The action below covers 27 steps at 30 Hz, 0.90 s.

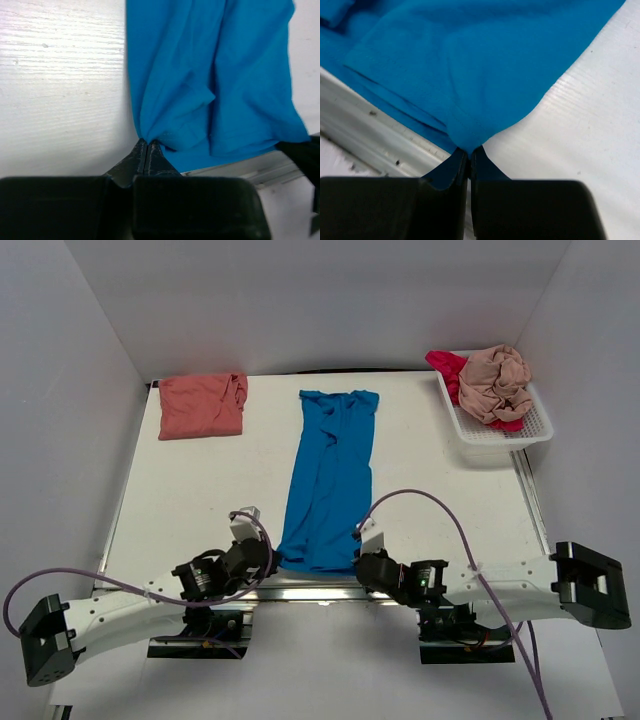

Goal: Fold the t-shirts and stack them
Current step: Grab the bottom of the folded rectangular tshirt with both arms, then fold the folded rectangular tshirt in 1/3 of the way

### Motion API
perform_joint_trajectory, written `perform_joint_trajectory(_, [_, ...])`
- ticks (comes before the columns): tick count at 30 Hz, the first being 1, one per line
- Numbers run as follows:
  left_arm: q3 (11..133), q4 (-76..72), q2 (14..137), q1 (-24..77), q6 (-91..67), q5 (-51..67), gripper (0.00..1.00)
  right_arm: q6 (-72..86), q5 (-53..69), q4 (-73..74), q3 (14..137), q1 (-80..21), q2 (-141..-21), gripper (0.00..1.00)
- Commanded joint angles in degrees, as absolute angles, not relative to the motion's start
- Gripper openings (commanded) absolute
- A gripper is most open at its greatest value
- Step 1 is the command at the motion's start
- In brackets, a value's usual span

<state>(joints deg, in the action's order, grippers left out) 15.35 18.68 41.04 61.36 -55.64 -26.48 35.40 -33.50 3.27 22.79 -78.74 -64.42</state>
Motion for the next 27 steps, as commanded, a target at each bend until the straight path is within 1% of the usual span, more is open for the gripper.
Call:
perform_joint_trajectory(1, [18.89, 25.13, 38.24, 61.79, -58.0, -24.79, 0.0, 38.84, -37.08, 10.53, 25.48, -83.65, -61.09, 0.0])
perform_joint_trajectory(6, [22.31, 29.79, 35.07, 63.36, -61.34, -23.91, 0.0, 43.06, -41.48, 19.14, 29.61, -88.24, -61.26, 0.0])
perform_joint_trajectory(10, [27.75, 31.29, 36.99, 64.86, -60.66, -24.87, 0.0, 44.3, -45.17, 23.64, 32.69, -90.35, -62.05, 0.0])
perform_joint_trajectory(14, [34.79, 33.57, 43.4, 65.21, -52.93, -35.83, 0.0, 41.06, -51.4, 23.47, 33.49, -90.35, -59.95, 0.0])
perform_joint_trajectory(17, [38.14, 30.78, 49.55, 65.21, -46.51, -42.43, 0.0, 37.89, -57.63, 23.03, 33.66, -89.83, -58.89, 0.0])
perform_joint_trajectory(18, [38.67, 29.54, 52.18, 65.21, -45.54, -45.76, 0.0, 36.92, -58.35, 22.85, 33.84, -88.52, -58.45, 0.0])
perform_joint_trajectory(21, [40.34, 23.92, 55.62, 65.21, -39.92, -48.16, 0.0, 30.61, -58.98, 18.56, 34.01, -84.48, -56.52, 0.0])
perform_joint_trajectory(23, [42.0, 21.55, 58.96, 65.13, -38.59, -48.86, 0.0, 24.46, -58.45, 12.33, 32.88, -82.02, -55.11, 0.0])
perform_joint_trajectory(25, [43.24, 21.01, 61.86, 65.21, -37.44, -50.27, 0.0, 20.15, -55.21, 7.84, 32.17, -75.79, -53.53, 0.0])
perform_joint_trajectory(27, [44.65, 19.61, 63.19, 65.13, -36.39, -50.8, 0.0, 16.45, -49.5, 3.0, 31.64, -69.21, -53.61, 0.0])
